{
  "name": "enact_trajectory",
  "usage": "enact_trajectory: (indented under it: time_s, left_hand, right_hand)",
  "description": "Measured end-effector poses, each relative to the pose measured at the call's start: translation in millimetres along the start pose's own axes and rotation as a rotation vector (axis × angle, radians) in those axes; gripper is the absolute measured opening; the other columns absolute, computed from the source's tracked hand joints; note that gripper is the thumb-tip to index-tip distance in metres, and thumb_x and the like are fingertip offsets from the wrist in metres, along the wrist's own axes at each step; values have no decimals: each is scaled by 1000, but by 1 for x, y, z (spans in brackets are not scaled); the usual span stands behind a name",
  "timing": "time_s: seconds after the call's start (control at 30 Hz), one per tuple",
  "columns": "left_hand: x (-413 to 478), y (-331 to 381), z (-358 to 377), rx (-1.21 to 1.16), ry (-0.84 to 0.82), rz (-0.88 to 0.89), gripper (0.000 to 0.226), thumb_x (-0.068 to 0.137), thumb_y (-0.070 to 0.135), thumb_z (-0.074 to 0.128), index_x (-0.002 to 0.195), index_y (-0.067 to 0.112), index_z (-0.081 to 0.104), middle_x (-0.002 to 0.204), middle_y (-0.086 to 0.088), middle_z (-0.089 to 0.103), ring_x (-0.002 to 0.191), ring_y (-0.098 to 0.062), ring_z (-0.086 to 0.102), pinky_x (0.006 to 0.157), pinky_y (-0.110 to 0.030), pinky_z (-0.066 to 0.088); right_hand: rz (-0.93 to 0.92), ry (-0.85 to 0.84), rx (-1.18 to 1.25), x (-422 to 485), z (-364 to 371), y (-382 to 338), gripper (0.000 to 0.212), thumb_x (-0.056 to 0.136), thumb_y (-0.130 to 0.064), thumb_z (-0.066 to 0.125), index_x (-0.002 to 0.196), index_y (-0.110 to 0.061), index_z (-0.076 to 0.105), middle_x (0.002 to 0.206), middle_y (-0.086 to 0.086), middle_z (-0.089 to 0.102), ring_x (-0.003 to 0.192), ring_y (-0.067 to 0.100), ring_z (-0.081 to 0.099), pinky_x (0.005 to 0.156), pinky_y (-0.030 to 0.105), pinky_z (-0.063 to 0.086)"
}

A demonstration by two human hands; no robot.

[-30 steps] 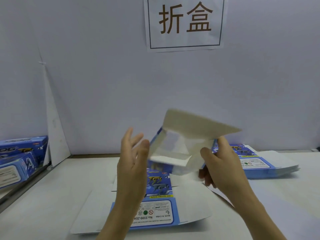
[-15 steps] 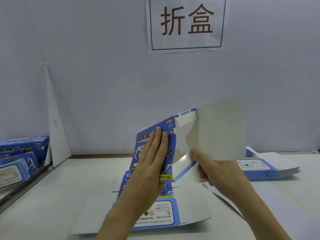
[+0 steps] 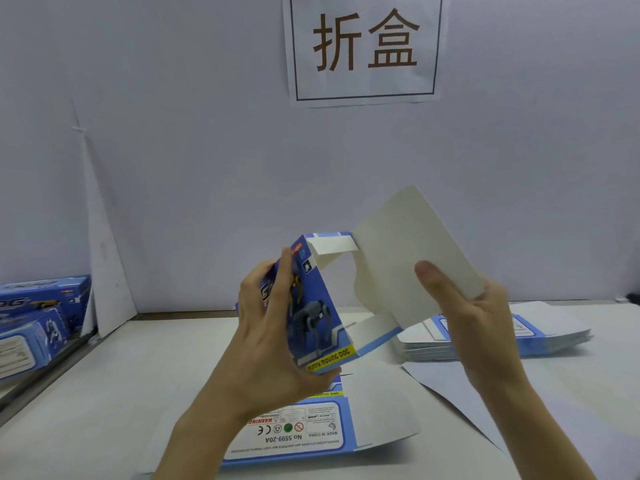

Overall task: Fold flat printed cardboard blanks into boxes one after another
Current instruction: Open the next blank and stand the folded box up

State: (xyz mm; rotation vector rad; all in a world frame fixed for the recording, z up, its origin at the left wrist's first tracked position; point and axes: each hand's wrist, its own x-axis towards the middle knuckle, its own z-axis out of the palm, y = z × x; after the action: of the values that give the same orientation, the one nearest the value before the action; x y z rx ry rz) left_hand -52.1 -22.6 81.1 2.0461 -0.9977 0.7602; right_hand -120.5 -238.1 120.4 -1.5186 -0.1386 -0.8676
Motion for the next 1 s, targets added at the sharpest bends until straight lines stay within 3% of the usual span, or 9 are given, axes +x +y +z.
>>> enact_trajectory:
  time_s: [0.1,0.2,0.3,0.33,0.43,0.57,0.77,0.9,1.0]
  left_hand:
    - [-2,1,-2,-21,-24,33,130,56,52,81,148,43,-11,145,6,10,137,-18,31,89,-9,47]
    - [-2,6,-2,-1,-43,63,130,55,59,79,146,49,-13,144,11,9,135,-19,33,86,-4,45]
    - [-4,9,1,-3,-93,57,126,53,71,73,144,53,-12,142,23,1,134,-2,26,83,-2,44]
    - [-3,9,1,-3,-111,53,127,53,73,75,143,55,-12,141,26,-2,133,4,22,83,0,43]
    - [-1,6,-4,50,-94,65,132,52,68,80,147,48,-10,145,13,7,133,4,23,87,4,36]
    - [6,11,-10,44,-71,49,135,51,71,77,151,33,-6,146,3,18,133,0,28,93,4,31]
    - [6,30,-6,96,-82,146,127,51,61,77,146,41,-4,145,2,17,132,16,16,92,7,24]
    - [8,34,-13,109,-17,142,130,49,60,81,143,42,-6,143,5,18,128,-6,34,94,-10,36]
    - [9,35,-13,130,8,175,131,48,59,84,144,38,-2,142,3,19,129,-11,32,92,-16,38]
  right_hand:
    - [267,25,334,10,-5,18,24,66,-26,78,88,-19,73,79,-2,71,70,13,63,58,27,51]
    - [797,-38,695,11,-8,41,35,66,-16,71,98,-3,65,77,8,71,53,15,64,36,13,39]
    - [1149,-292,834,-1,-3,61,47,44,5,91,86,9,72,85,22,70,56,25,68,34,10,34]
    - [1168,-359,835,-4,-3,65,49,37,5,93,82,8,73,83,22,70,56,25,68,34,13,36]
    - [1081,-358,782,1,-6,62,35,48,-7,87,79,5,75,79,19,71,46,18,62,27,14,32]
    - [886,-317,915,10,-12,53,61,28,-8,99,83,-1,72,76,14,68,40,11,54,21,15,25]
    - [1079,-555,1121,-6,-3,65,51,43,5,92,89,3,71,76,18,70,48,22,65,30,9,29]
    - [854,-543,1079,-5,-2,59,50,47,-13,96,92,-4,76,76,10,70,54,17,67,34,7,29]
    - [875,-565,1076,-7,-1,61,52,48,-13,96,95,-5,76,82,12,72,54,17,68,36,4,27]
